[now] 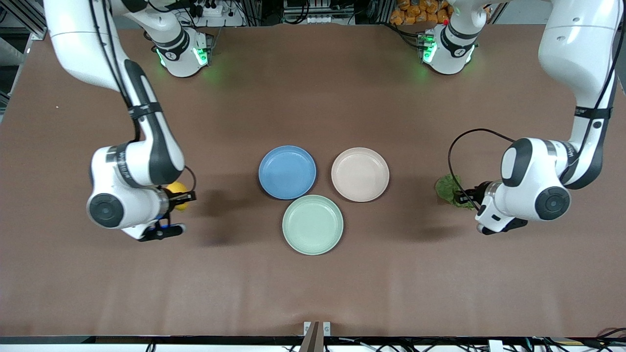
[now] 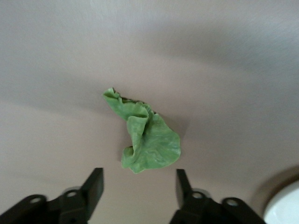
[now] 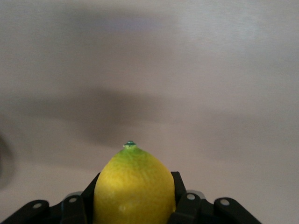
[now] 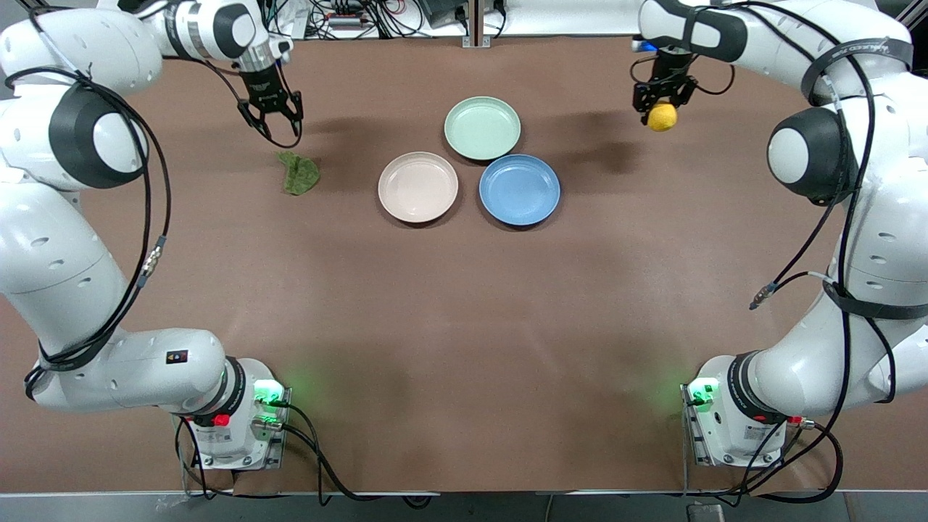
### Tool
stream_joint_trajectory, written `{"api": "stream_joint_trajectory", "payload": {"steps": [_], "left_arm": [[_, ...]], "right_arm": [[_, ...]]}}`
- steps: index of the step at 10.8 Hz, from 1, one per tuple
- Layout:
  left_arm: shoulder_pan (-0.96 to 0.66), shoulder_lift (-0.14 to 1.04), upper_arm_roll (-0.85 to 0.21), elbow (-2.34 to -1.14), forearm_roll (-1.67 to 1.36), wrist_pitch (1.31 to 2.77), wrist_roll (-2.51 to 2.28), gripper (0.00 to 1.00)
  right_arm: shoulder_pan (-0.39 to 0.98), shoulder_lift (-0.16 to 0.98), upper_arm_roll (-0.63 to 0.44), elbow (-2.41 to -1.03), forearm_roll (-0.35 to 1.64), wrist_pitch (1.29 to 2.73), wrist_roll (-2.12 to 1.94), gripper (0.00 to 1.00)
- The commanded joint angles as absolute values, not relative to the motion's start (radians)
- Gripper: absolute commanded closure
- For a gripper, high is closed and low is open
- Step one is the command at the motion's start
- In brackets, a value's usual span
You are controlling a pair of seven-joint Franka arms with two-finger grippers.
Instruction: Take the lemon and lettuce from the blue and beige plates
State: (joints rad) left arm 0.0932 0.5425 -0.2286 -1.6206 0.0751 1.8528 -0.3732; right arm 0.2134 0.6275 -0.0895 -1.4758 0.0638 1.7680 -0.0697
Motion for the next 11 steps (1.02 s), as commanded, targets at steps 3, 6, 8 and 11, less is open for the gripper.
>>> {"api": "stream_joint_trajectory", "payload": {"steps": [3,6,8,11], "left_arm": [[0.083,0.320,-0.241,-1.632,0.104,1.764,-0.377,0.00],[0.087,0.194,-0.259,-1.632,0.104,1.694,-0.373,0.00],[0.087,0.129,-0.277,-1.631,0.104,1.651,-0.374,0.00],[0.089,0.063,-0.328,-1.637,0.100,1.600,-0.388,0.00]], "right_arm": [[0.192,0.517,-0.107,-1.708,0.014,1.987,-0.095,1.00],[0.181,0.454,-0.126,-1.921,0.014,2.234,-0.140,1.00],[0.166,0.462,-0.127,-2.005,0.014,2.377,-0.141,1.00],[0.144,0.483,-0.127,-2.072,0.015,2.528,-0.147,1.00]]}}
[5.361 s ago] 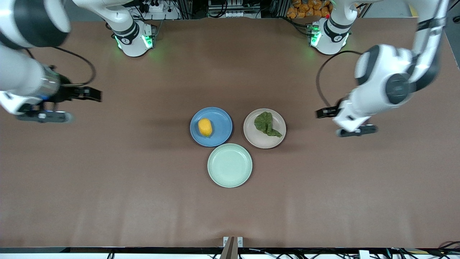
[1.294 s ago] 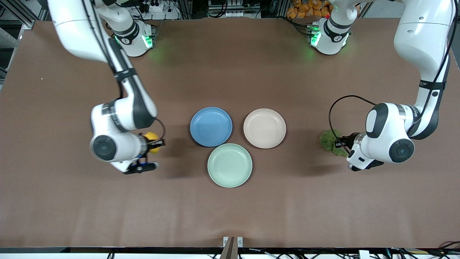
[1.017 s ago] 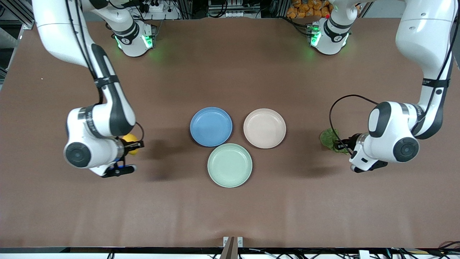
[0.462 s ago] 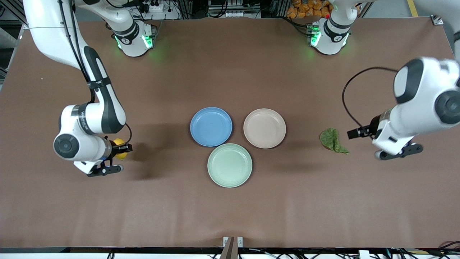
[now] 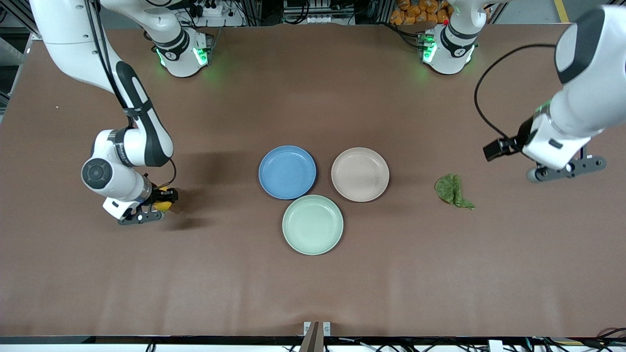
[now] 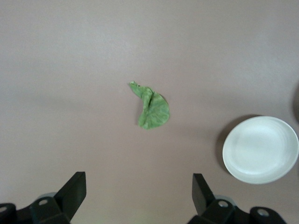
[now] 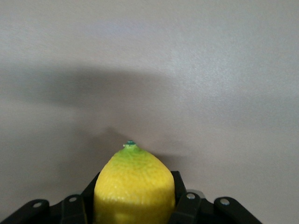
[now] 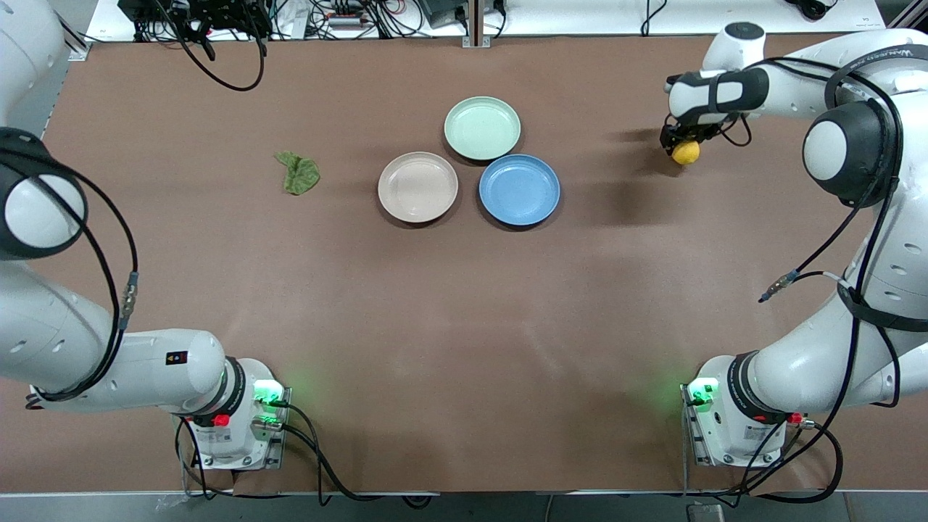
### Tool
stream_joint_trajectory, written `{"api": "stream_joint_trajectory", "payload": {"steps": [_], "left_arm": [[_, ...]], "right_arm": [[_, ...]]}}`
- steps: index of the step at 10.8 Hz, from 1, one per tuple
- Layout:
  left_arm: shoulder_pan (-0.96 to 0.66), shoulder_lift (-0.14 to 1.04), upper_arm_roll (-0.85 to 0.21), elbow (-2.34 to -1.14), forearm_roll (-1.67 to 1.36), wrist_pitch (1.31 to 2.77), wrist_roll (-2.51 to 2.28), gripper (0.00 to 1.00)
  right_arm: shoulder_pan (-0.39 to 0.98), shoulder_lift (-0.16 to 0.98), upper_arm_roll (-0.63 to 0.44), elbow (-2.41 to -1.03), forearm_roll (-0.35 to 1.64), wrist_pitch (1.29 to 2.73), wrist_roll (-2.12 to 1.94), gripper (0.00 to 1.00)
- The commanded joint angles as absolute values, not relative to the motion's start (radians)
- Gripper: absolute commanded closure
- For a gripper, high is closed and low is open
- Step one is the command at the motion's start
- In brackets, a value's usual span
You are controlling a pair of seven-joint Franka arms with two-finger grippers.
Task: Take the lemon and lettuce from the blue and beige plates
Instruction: 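Set the lemon beside the blue plate while the left gripper withdraws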
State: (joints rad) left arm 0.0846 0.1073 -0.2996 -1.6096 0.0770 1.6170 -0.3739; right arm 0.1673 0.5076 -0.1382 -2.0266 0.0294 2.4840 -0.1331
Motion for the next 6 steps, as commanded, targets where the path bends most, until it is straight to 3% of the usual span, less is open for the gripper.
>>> {"api": "stream_joint_trajectory", "payload": {"steps": [1,2,3,5,6], "left_arm": [[0.090,0.051,-0.331,-1.638,0.098,1.597,-0.388,0.00],[0.095,0.035,-0.331,-1.638,0.091,1.597,-0.374,0.00],[0.094,0.019,-0.331,-1.641,0.091,1.597,-0.373,0.00],[0.092,0.005,-0.333,-1.641,0.086,1.589,-0.371,0.00],[0.094,-0.005,-0.333,-1.643,0.086,1.582,-0.371,0.00]], "right_arm": [[0.141,0.494,-0.127,-2.071,0.015,2.531,-0.147,1.00],[0.141,0.495,-0.127,-2.069,0.015,2.533,-0.146,0.68],[0.141,0.491,-0.127,-2.063,0.017,2.522,-0.144,0.01],[0.150,0.451,-0.127,-2.024,0.015,2.481,-0.146,0.00],[0.147,0.424,-0.127,-1.967,0.015,2.350,-0.144,0.00]]}}
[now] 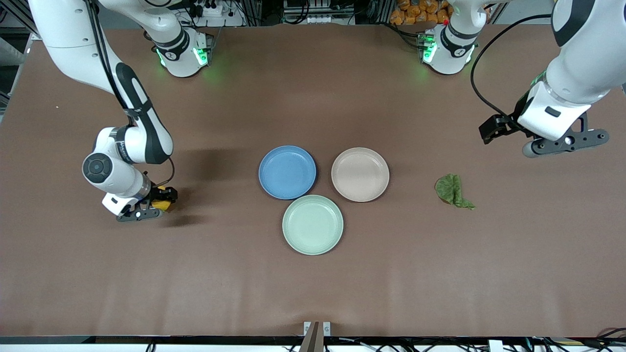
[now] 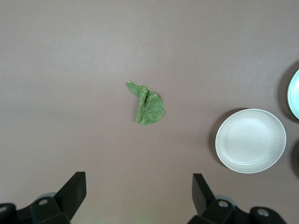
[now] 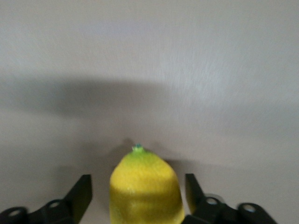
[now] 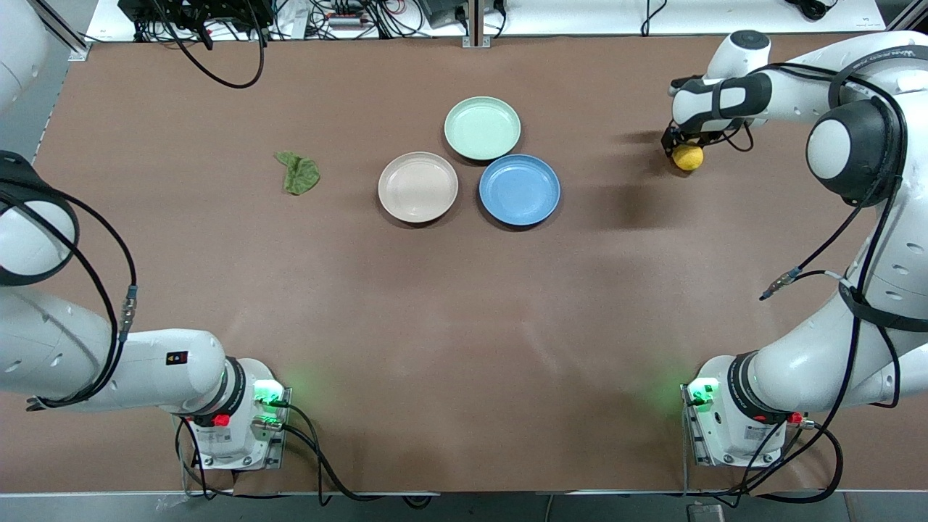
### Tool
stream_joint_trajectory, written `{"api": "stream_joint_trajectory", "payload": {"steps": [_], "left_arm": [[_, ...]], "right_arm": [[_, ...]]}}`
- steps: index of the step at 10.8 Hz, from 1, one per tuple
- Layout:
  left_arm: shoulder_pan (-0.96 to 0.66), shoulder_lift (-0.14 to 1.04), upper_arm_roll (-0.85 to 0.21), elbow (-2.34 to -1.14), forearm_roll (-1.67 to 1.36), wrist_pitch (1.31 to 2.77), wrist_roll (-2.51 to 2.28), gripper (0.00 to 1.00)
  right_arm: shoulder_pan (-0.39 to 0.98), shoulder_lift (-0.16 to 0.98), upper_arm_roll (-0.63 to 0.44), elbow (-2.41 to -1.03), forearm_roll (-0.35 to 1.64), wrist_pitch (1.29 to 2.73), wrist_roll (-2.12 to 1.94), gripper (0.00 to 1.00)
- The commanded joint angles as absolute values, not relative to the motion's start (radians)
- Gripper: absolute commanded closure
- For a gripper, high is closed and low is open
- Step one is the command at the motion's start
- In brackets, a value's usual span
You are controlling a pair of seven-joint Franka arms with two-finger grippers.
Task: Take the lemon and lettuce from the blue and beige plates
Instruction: 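Set the lemon beside the blue plate while the left gripper withdraws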
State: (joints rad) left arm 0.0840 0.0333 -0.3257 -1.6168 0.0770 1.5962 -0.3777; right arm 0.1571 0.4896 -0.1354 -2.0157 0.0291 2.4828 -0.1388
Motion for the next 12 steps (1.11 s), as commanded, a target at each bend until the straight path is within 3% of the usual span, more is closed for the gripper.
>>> {"api": "stream_joint_trajectory", "payload": {"steps": [1,3,9,12], "left_arm": [[0.094,-0.021,-0.333,-1.643,0.086,1.572,-0.370,0.00],[0.092,-0.046,-0.334,-1.643,0.084,1.563,-0.368,0.00],[0.100,-0.061,-0.331,-1.640,0.035,1.559,-0.368,0.00],[0.101,-0.061,-0.327,-1.634,0.034,1.559,-0.368,0.00]], "right_arm": [[0.140,0.407,-0.127,-1.895,0.015,2.213,-0.144,0.00],[0.140,0.339,-0.126,-1.832,0.028,2.045,-0.134,0.00],[0.089,0.017,-0.106,-1.815,0.028,1.720,-0.138,0.00],[-0.038,-0.089,0.032,-1.816,0.022,1.640,-0.137,0.00]]}}
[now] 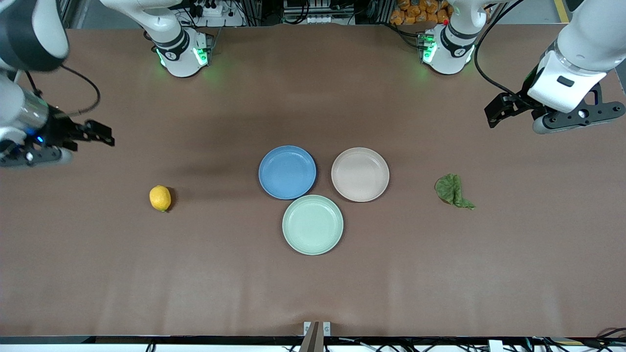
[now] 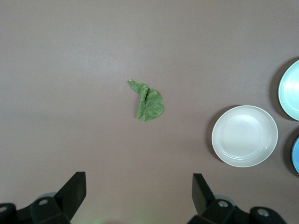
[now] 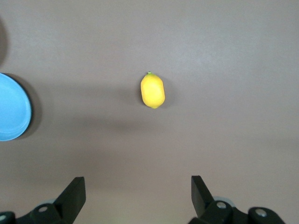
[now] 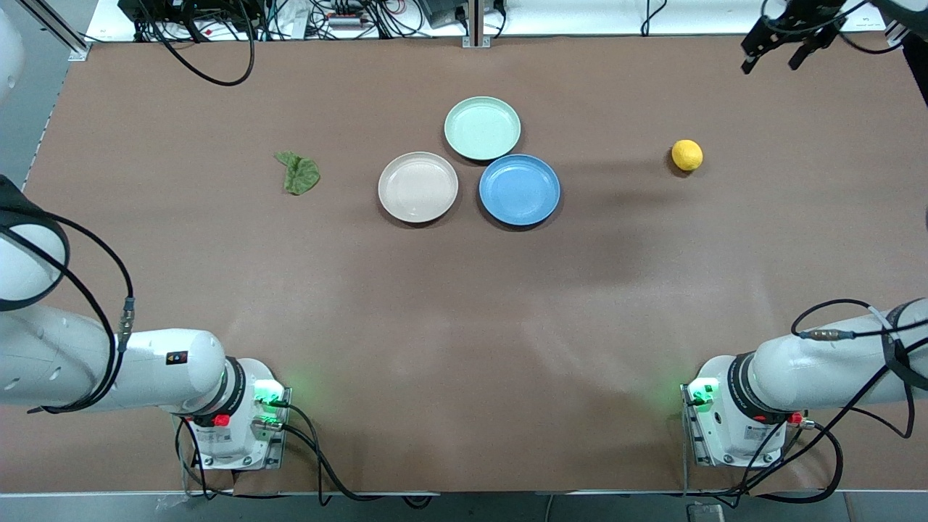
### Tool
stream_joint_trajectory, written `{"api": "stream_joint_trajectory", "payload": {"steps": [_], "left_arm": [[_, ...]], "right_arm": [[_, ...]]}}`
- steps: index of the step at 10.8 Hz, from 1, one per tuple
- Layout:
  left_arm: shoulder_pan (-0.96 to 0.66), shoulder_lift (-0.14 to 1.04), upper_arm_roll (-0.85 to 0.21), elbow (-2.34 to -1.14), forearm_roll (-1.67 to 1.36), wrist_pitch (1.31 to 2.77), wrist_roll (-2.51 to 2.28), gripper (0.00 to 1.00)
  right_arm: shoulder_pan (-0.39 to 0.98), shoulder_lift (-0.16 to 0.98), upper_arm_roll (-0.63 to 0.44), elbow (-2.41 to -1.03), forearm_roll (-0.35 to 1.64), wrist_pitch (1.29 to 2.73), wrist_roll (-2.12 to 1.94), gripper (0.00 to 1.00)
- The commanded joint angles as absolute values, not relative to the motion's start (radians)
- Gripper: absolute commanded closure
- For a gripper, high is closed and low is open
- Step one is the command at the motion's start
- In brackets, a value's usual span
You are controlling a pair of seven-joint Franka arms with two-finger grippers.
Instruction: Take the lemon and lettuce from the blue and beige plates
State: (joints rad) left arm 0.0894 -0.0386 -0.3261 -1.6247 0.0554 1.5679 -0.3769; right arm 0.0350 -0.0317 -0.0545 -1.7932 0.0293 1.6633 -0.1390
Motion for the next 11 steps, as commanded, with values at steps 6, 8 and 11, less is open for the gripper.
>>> {"api": "stream_joint_trajectory", "payload": {"steps": [6,8,11], "left_arm": [[0.103,-0.066,-0.307,-1.625,0.012,1.568,-0.309,0.00],[0.101,-0.060,-0.301,-1.618,0.011,1.575,-0.269,0.00],[0.084,-0.051,-0.268,-1.617,0.009,1.580,-0.233,0.00]], "right_arm": [[-0.077,-0.110,0.034,-1.663,0.005,1.476,-0.132,0.00],[-0.083,-0.065,0.019,-1.594,0.006,1.416,-0.130,0.00],[-0.074,-0.031,0.015,-1.531,0.003,1.417,-0.074,0.00]]}}
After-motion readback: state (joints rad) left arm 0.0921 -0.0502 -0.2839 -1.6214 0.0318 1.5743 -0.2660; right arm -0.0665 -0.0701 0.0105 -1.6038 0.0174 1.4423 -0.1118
